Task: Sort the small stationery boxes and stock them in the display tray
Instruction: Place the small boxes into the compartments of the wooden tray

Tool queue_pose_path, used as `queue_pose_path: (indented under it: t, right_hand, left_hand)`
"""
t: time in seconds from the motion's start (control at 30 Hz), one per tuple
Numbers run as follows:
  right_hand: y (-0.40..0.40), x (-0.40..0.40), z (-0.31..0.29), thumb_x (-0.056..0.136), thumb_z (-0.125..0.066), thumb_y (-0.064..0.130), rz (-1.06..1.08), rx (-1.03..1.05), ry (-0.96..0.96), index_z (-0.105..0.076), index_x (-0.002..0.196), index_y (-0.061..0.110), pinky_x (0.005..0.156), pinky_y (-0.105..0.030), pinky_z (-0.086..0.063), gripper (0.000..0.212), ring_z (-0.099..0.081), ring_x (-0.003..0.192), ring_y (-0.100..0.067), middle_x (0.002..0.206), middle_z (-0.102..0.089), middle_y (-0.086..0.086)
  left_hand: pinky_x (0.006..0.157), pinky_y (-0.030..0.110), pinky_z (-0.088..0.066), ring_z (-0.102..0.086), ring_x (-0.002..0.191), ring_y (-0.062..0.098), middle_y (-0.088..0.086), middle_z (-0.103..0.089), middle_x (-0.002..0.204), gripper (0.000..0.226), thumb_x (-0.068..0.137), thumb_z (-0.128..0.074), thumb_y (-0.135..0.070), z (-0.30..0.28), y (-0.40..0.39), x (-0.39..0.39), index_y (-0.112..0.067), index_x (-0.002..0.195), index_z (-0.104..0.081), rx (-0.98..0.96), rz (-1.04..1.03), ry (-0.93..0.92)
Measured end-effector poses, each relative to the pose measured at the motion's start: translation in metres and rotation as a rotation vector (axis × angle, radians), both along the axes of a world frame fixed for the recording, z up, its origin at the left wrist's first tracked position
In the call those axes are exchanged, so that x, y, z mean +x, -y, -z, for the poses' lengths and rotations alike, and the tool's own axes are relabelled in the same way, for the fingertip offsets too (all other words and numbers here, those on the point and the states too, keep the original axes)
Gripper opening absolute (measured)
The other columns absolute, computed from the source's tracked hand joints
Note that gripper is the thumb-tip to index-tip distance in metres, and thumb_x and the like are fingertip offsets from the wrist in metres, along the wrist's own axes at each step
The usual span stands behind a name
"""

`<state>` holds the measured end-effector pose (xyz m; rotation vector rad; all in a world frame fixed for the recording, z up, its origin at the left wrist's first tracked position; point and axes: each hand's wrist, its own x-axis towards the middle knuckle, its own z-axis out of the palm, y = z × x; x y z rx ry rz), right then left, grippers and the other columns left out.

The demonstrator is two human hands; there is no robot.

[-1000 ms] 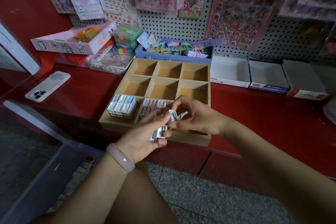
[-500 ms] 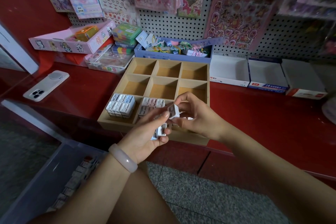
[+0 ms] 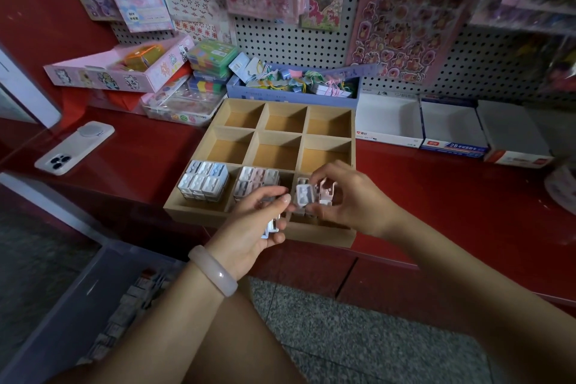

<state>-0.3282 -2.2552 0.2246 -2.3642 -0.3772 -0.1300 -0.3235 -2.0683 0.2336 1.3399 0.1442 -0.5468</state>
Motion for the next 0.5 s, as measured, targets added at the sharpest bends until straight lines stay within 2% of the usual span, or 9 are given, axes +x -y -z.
queue_pose_path:
  t: [0.1,0.23,0.37,0.5]
  right_hand:
    - [0.019,-0.003,0.004,0.075,-0.076,0.024,0.156,-0.18,-0.008,-0.061,0.105,0.015,0.086,-0.031,-0.046,0.035,-0.051,0.098,-0.019,0.11,-0.053,-0.001]
    - [0.023,-0.013,0.009,0.081,-0.067,0.041,0.228,-0.464,-0.085,-0.057,0.117,0.021,0.089,-0.033,-0.04,0.043,-0.041,0.105,-0.02,0.125,-0.046,-0.003]
    - [0.012,-0.013,0.013,0.085,-0.059,0.047,0.252,-0.554,-0.11,-0.051,0.126,0.025,0.095,-0.035,-0.034,0.047,-0.037,0.118,-0.022,0.131,-0.041,-0.001]
    - [0.005,-0.012,0.015,0.086,-0.059,0.045,0.27,-0.62,-0.089,-0.05,0.128,0.023,0.097,-0.038,-0.033,0.048,-0.037,0.12,-0.025,0.133,-0.04,-0.003]
  left_hand:
    - [0.046,0.02,-0.044,-0.052,0.059,0.013,0.009,-0.065,0.084,0.011,0.091,-0.057,-0.008,-0.001,-0.003,0.003,-0.01,0.099,-0.064,-0.067,-0.066,-0.053]
    - [0.047,0.02,-0.046,-0.053,0.059,0.013,0.009,-0.065,0.082,0.01,0.091,-0.056,-0.008,-0.003,-0.002,0.006,-0.008,0.098,-0.063,-0.154,-0.123,-0.127]
    - [0.046,0.02,-0.046,-0.053,0.059,0.013,0.01,-0.066,0.08,0.008,0.09,-0.057,-0.008,-0.002,-0.001,0.006,-0.008,0.095,-0.063,-0.193,-0.143,-0.162]
    - [0.047,0.022,-0.049,-0.057,0.06,0.015,0.012,-0.065,0.083,0.009,0.091,-0.056,-0.009,-0.002,-0.004,0.008,-0.007,0.097,-0.062,-0.273,-0.157,-0.211]
